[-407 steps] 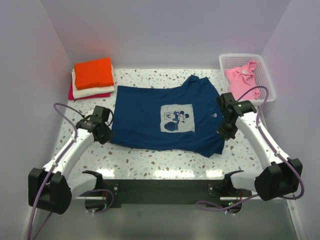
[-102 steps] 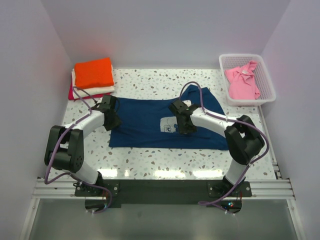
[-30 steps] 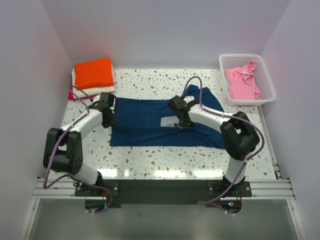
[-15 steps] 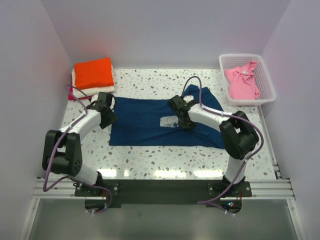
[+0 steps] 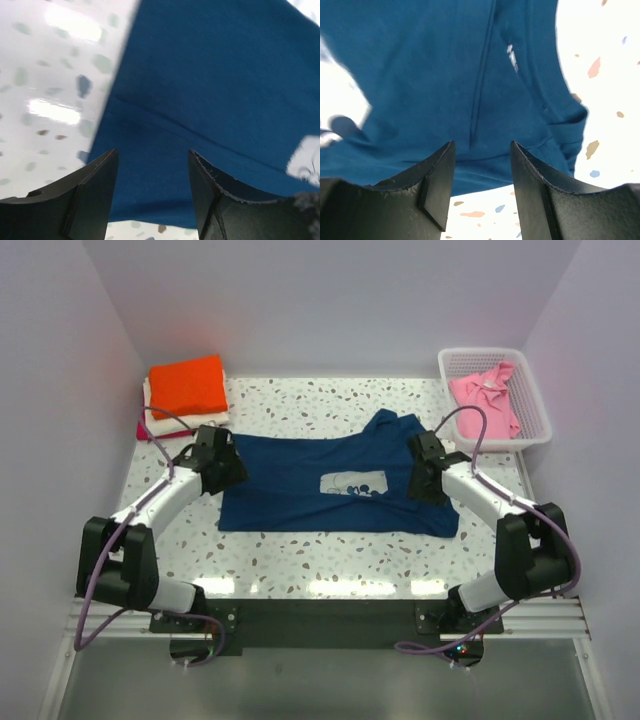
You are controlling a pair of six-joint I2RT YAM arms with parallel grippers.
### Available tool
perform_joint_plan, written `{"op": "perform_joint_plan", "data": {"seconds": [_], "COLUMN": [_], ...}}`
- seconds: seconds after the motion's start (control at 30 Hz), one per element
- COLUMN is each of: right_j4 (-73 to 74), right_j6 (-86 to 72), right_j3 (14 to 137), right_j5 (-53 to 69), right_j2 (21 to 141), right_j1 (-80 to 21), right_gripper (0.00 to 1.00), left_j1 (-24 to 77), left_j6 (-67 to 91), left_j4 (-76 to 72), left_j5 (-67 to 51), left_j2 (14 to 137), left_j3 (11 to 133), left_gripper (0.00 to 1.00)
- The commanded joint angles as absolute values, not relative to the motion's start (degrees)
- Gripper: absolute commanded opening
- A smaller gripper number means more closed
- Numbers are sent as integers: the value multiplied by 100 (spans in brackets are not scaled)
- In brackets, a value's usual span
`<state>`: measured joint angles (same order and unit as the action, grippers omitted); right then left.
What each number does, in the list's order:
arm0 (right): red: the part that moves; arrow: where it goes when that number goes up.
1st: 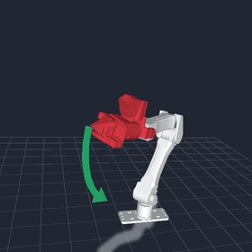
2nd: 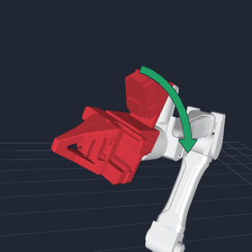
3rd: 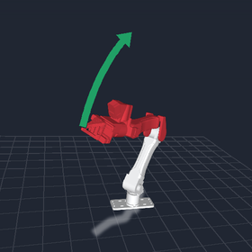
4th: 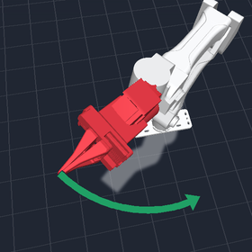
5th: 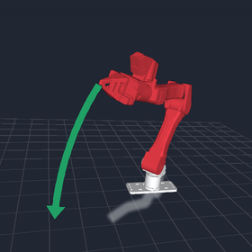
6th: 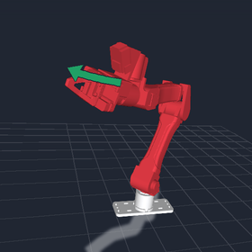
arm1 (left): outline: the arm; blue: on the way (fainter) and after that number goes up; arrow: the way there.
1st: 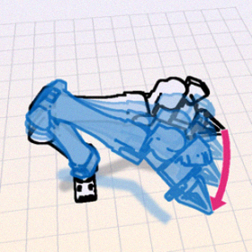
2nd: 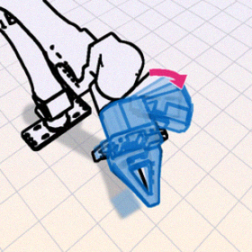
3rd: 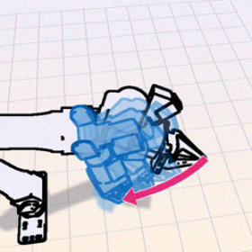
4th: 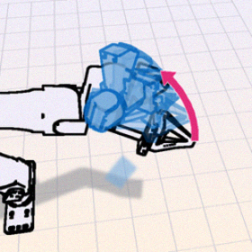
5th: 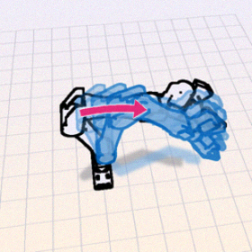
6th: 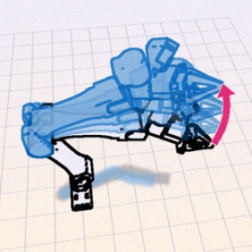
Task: Fold and stack the t-shirts
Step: Fold the tshirt
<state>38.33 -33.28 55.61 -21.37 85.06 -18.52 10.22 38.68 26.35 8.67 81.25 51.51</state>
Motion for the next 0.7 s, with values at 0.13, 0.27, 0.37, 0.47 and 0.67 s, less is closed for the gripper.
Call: {"op": "perform_joint_plan", "data": {"seconds": [0.13, 0.27, 0.37, 0.47, 0.67], "right_j4": [2866, 2778, 2699, 2619, 2882], "right_j6": [-3313, -3542, -3665, -3726, -3867], "right_j3": [4993, 4712, 4404, 4175, 4122], "right_j5": [-1002, -1107, -1222, -1231, -1169], "right_j2": [8587, 8499, 8332, 8183, 8015], "right_j1": [-1626, -1608, -1591, -1529, -1477], "right_gripper": [52, 52, 53, 53, 55], "left_j1": [1976, 2065, 2074, 2074, 2074], "left_j6": [3515, 3630, 3744, 3919, 4665], "left_j4": [1679, 1442, 1389, 1423, 1704], "left_j5": [-141, -185, -36, 228, 790], "left_j2": [7963, 8015, 7998, 7972, 7691], "left_j3": [4720, 4317, 4088, 3833, 3253], "left_gripper": [61, 61, 60, 59, 58]}}
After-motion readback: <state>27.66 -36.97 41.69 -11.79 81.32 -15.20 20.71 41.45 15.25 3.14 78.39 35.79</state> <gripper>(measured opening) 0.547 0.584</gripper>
